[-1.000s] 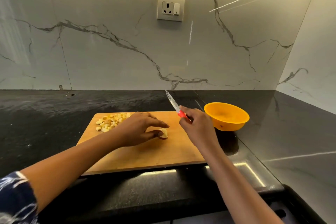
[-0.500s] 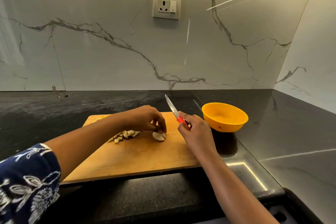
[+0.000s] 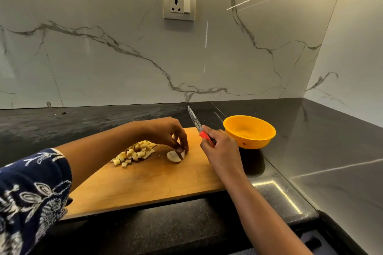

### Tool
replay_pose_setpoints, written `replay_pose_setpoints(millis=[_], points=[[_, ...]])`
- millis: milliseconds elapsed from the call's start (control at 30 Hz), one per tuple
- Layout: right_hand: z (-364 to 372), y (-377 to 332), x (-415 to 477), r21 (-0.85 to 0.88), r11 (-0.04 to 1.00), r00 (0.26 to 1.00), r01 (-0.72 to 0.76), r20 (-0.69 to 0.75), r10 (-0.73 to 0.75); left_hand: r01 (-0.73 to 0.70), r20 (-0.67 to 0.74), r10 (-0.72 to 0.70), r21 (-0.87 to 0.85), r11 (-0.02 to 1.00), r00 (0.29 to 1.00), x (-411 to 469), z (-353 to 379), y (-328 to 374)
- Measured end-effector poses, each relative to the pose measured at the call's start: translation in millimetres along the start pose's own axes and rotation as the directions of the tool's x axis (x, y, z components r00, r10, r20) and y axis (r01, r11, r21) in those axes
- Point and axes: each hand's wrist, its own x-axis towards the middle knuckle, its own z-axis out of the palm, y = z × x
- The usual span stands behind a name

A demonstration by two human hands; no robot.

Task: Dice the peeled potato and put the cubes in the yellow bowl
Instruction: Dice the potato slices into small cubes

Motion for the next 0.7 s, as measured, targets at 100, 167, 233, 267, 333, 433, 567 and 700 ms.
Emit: replay_pose_setpoints(millis=[100, 167, 233, 267, 333, 433, 567, 700], points=[[-1, 0, 0, 0.003, 1.0, 1.0, 0.001, -0.001, -0.001, -0.015, -0.031, 0.015, 0.012, 1.0, 0.999, -1, -7, 1], [-2, 0, 0, 0.013, 1.0, 1.0, -0.001, 0.0, 0.001, -0.025, -0.024, 0.026, 0.026, 0.999, 0.999, -5, -17, 3], [-2, 0, 1, 0.028, 1.0, 1.0, -0.004, 0.002, 0.004, -0.038, 0.046, 0.034, 0.083, 0.996, 0.998, -10, -25, 3], [-2, 0, 1, 0.037, 0.999, 1.0, -0.008, 0.0, 0.008, -0.041, 0.099, 0.03, 0.113, 0.993, 0.995, -12, -26, 3], [-3, 0, 1, 0.044, 0.999, 1.0, -0.01, -0.007, 0.011, -0.049, 0.191, 0.019, 0.154, 0.987, 0.981, -15, -25, 1], [-3, 0, 0, 0.037, 0.999, 1.0, -0.011, -0.024, 0.012, -0.069, 0.2, 0.038, 0.149, 0.986, 0.979, -17, -16, -4], [-2, 0, 0, 0.036, 0.999, 0.999, -0.017, -0.037, 0.019, -0.096, 0.093, 0.087, 0.098, 0.991, 0.992, -16, -8, -10], [-2, 0, 0, 0.037, 0.999, 0.998, -0.025, -0.052, 0.026, -0.103, 0.042, 0.101, 0.062, 0.993, 0.994, -19, -9, -13]])
